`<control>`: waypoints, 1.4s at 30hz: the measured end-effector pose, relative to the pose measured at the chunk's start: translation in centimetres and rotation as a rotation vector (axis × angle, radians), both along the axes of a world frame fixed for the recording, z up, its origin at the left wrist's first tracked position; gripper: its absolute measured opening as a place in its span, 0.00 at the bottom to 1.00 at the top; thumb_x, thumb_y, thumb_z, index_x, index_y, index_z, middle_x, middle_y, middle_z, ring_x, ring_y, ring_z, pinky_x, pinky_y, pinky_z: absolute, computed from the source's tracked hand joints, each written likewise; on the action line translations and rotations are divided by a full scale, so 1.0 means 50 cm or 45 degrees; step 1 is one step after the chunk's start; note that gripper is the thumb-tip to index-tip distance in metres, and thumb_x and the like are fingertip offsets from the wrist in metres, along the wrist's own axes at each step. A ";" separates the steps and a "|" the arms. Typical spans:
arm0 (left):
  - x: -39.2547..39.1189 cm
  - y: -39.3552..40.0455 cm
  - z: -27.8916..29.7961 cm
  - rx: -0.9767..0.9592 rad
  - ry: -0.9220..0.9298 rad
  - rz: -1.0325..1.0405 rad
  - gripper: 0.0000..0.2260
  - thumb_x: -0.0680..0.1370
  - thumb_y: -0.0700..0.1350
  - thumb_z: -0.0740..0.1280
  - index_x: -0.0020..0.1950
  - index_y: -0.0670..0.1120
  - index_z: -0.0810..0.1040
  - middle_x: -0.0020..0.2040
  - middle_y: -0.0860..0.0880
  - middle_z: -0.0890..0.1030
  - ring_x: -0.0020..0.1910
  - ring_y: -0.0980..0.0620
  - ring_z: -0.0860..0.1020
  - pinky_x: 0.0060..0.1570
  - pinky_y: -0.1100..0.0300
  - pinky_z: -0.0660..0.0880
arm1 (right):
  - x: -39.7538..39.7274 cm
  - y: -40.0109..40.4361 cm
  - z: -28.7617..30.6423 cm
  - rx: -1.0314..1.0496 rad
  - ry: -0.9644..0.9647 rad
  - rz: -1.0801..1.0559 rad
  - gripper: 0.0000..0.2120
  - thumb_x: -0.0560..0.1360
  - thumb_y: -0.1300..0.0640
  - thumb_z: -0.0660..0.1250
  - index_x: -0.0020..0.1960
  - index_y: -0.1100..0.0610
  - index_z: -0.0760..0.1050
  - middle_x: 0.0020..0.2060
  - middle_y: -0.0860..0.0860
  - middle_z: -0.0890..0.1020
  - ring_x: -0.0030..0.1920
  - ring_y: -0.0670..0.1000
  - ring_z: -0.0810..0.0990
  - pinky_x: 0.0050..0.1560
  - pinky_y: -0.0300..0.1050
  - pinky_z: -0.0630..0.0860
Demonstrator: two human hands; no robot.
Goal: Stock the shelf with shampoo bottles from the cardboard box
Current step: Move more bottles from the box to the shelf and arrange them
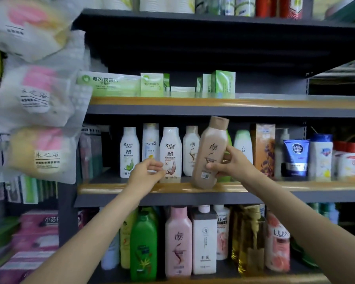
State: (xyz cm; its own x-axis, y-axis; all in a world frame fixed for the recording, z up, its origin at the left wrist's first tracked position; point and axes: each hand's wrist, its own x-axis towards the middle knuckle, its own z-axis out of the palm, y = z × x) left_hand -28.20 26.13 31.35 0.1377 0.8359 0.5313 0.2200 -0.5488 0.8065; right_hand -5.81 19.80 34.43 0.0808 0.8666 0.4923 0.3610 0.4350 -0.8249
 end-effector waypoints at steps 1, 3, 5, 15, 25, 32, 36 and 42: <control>-0.001 0.008 0.002 -0.008 0.001 0.012 0.06 0.74 0.40 0.68 0.46 0.50 0.76 0.44 0.54 0.78 0.47 0.52 0.76 0.49 0.59 0.71 | 0.009 0.006 0.003 -0.004 0.007 -0.010 0.22 0.68 0.67 0.73 0.59 0.57 0.70 0.46 0.53 0.81 0.43 0.48 0.81 0.36 0.41 0.81; 0.000 0.023 0.008 0.006 -0.005 0.026 0.05 0.74 0.40 0.68 0.48 0.49 0.75 0.44 0.54 0.78 0.46 0.51 0.76 0.47 0.60 0.72 | 0.020 0.016 0.010 -0.017 0.003 0.001 0.24 0.68 0.67 0.73 0.61 0.57 0.70 0.47 0.54 0.82 0.44 0.49 0.81 0.34 0.40 0.81; 0.005 0.037 0.015 0.047 0.030 0.060 0.05 0.74 0.40 0.67 0.49 0.47 0.75 0.44 0.52 0.78 0.46 0.51 0.76 0.46 0.61 0.71 | 0.024 0.024 0.017 -0.004 -0.040 0.023 0.27 0.68 0.67 0.73 0.63 0.57 0.69 0.47 0.54 0.82 0.45 0.49 0.82 0.34 0.39 0.80; 0.046 0.057 0.032 0.217 0.233 0.227 0.09 0.74 0.40 0.67 0.54 0.44 0.76 0.55 0.47 0.76 0.48 0.54 0.74 0.47 0.62 0.68 | 0.000 0.063 0.048 0.059 -0.247 0.058 0.25 0.68 0.69 0.72 0.60 0.57 0.67 0.47 0.55 0.81 0.47 0.55 0.82 0.38 0.45 0.81; 0.100 0.056 0.021 0.305 0.504 0.102 0.16 0.76 0.42 0.65 0.64 0.45 0.72 0.59 0.46 0.78 0.57 0.51 0.77 0.59 0.56 0.74 | -0.031 0.151 0.021 -0.140 -0.377 -0.190 0.27 0.65 0.65 0.76 0.60 0.64 0.67 0.53 0.62 0.80 0.45 0.62 0.82 0.41 0.57 0.82; 0.145 0.061 0.029 0.241 0.692 0.069 0.19 0.76 0.40 0.63 0.67 0.43 0.69 0.63 0.44 0.74 0.60 0.49 0.75 0.60 0.54 0.73 | -0.030 0.175 0.030 -0.264 -0.363 -0.203 0.22 0.69 0.65 0.73 0.54 0.60 0.63 0.53 0.61 0.75 0.44 0.59 0.80 0.46 0.56 0.81; 0.157 0.067 0.022 0.241 0.697 0.084 0.15 0.75 0.39 0.63 0.62 0.42 0.74 0.61 0.44 0.76 0.59 0.48 0.76 0.60 0.53 0.74 | -0.041 0.169 0.038 -0.366 -0.463 -0.246 0.25 0.69 0.66 0.72 0.59 0.60 0.61 0.58 0.61 0.74 0.46 0.61 0.81 0.43 0.53 0.82; 0.165 0.066 0.026 0.207 0.813 0.096 0.15 0.75 0.39 0.62 0.60 0.41 0.76 0.59 0.43 0.78 0.59 0.45 0.75 0.59 0.53 0.73 | -0.058 0.172 0.030 -0.315 -0.631 -0.508 0.20 0.72 0.66 0.67 0.59 0.62 0.61 0.59 0.64 0.74 0.57 0.64 0.77 0.52 0.51 0.78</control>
State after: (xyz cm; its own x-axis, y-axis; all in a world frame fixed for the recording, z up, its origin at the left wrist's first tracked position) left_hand -19.93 29.45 32.67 0.4118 0.7716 0.4848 0.6700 -0.6169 0.4129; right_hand -8.72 28.42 35.91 0.2334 0.9092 0.3448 0.8154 0.0101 -0.5788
